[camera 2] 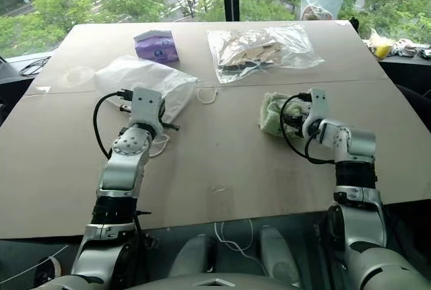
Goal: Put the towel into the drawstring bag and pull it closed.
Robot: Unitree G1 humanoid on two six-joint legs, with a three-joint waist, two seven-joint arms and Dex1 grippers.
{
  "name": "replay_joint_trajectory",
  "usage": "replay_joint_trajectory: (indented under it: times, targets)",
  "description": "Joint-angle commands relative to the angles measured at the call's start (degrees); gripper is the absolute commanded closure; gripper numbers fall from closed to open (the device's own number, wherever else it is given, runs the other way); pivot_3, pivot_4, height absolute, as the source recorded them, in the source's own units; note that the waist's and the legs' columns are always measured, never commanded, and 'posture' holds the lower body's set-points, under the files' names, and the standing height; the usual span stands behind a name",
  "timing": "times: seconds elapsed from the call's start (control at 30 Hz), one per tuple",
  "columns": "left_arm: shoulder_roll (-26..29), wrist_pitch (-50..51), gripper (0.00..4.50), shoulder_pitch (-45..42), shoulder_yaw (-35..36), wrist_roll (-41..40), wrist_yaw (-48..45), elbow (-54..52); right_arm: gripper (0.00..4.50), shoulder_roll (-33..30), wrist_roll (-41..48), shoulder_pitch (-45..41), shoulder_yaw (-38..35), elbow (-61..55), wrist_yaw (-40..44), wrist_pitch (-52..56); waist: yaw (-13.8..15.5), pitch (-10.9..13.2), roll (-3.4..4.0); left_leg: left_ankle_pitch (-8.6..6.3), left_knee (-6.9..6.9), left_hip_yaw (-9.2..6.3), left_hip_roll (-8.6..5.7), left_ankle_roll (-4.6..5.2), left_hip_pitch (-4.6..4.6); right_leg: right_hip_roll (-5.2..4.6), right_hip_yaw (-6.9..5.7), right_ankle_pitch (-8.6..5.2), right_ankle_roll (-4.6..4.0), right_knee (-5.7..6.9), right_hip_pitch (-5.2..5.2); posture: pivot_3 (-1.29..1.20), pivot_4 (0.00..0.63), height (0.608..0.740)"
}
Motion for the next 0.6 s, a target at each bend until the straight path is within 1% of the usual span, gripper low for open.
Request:
replay_joint_trajectory:
  times: [0.03,0.13,0.17,0.3,0.37,0.47,0.6]
  targets:
    - [0.98,0.9,4.5,-1.42,2.15,-6.49,-5.39,-4.38,4.43,2.98,8.46,-0.23,-2.78,-4.38,2.21,5.53,-0.03,0.14,0.21,0.0,0.0,-0.01,0.0,0.0,-0.09,0.01,0.01,0.0,0.0,0.03,-0.08,0.0,0.15,0.74]
    - [1.32,4.61,4.5,-2.36,4.55,-13.69,-9.56,-6.52,4.43,4.75,13.7,-0.39,-4.28,-9.23,2.43,8.63,0.25,0.32,0.47,0.0,0.05,-0.02,-0.05,0.0,-0.23,-0.02,0.01,0.0,0.02,0.03,-0.2,0.0,0.15,0.74]
    - [1.63,5.82,4.5,-2.56,5.16,-15.67,-10.64,-7.17,4.43,5.34,15.02,-0.3,-4.26,-10.65,2.18,9.38,0.33,0.35,0.51,0.01,0.17,-0.06,-0.08,0.0,-0.59,-0.05,-0.01,0.01,0.02,0.1,-0.48,0.0,0.15,0.74]
    - [4.3,9.05,4.5,-2.82,5.25,-19.89,-14.61,-8.77,4.43,7.56,19.03,-0.4,-3.58,-14.88,1.07,11.03,0.7,0.45,0.58,0.01,0.19,-0.08,-0.2,0.0,-0.75,-0.16,-0.02,0.01,0.03,0.11,-0.57,0.0,0.15,0.74]
    - [5.25,10.58,4.5,-3.25,5.47,-21.93,-15.47,-9.2,4.43,7.94,19.37,-0.67,-2.32,-15.94,0.51,10.38,1.02,0.48,0.62,0.0,0.17,-0.08,-0.22,0.0,-0.78,-0.19,-0.02,0.0,0.02,0.08,-0.58,0.0,0.15,0.74]
    - [5.93,11.83,4.5,-4.02,5.12,-22.85,-15.19,-9.51,4.43,8.2,19.41,-1.2,-0.15,-16.9,-0.11,9.55,1.51,0.51,0.64,0.0,0.16,-0.08,-0.23,0.0,-0.8,-0.2,-0.03,0.0,0.03,0.04,-0.58,0.0,0.15,0.74]
    - [6.33,14.81,4.5,-3.11,3.79,-26.15,-16.95,-13.15,4.43,6.51,14.97,-0.64,6.2,-17.49,-1.09,5.99,1.54,0.56,0.69,0.0,0.16,-0.08,-0.23,0.0,-0.8,-0.2,-0.03,-0.01,0.03,0.04,-0.59,0.0,0.15,0.74]
